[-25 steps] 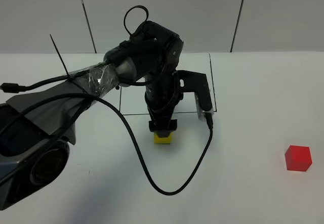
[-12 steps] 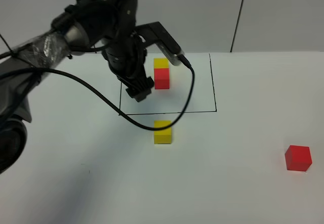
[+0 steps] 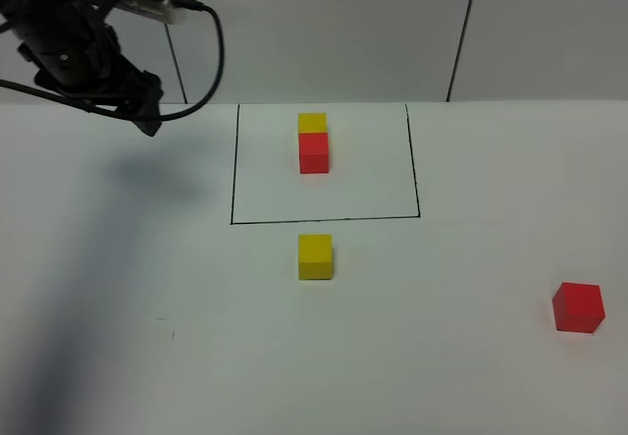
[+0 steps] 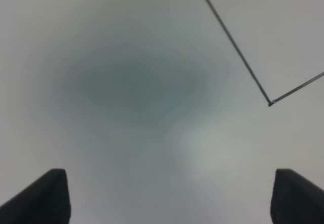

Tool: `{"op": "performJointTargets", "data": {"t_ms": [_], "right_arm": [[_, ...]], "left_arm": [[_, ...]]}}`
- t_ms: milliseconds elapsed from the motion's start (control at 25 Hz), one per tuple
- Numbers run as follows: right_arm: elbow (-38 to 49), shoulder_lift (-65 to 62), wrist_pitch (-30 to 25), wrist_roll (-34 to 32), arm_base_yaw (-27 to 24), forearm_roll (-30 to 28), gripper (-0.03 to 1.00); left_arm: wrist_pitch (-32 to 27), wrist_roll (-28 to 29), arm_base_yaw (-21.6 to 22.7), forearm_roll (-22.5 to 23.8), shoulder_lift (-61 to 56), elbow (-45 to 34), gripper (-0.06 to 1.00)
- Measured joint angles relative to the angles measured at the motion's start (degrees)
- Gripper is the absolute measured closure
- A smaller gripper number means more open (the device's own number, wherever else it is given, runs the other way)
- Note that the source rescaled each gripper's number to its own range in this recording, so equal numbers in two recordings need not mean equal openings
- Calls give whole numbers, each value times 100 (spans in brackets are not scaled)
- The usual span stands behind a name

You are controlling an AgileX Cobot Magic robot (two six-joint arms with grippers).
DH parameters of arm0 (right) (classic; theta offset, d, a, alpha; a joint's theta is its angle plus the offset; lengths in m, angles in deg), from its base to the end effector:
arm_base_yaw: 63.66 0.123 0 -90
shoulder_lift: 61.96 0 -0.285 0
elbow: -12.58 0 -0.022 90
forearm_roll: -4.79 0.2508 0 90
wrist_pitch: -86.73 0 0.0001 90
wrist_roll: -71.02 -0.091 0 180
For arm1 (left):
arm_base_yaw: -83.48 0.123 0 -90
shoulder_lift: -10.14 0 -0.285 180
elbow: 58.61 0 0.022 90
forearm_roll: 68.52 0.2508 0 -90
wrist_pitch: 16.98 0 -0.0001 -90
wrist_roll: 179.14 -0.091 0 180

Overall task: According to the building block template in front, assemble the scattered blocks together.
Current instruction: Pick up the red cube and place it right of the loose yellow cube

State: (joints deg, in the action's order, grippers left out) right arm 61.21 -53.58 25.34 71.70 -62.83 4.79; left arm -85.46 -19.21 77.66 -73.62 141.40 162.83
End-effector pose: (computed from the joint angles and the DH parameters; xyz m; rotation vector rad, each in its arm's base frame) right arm -0.0036 -0.0001 0.2762 -0.0272 2.0663 0.0016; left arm 0.4690 -0.0554 0.2758 0.5945 2.6897 -0.0563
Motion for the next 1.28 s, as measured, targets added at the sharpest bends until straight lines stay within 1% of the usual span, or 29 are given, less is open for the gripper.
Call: {"op": "performJointTargets", "data": {"t_ms": [200,320,440,560,880,1080,1280], "right_arm": [[0,0,0,0,0,0,33],[0,0,0,0,0,0,33],[0,0,0,0,0,0,33],[0,0,0,0,0,0,33],[0,0,0,0,0,0,33],[0,0,0,0,0,0,33],[0,0,0,0,0,0,33]], "left_arm": [[76,17,698,-271,-530,-730,16],[378,17,1078,-291,-1009,-1215,16],[590,35,1323,-291,-1519,-1780,17],[729,90,1407,-210,-2073,-2379,18],[1330,548,1413,185,-3952,-4233,20],[1586,712,1413,199,-5529,-5300,21],[1656,860,1413,15,-7093,-6210,22]]}}
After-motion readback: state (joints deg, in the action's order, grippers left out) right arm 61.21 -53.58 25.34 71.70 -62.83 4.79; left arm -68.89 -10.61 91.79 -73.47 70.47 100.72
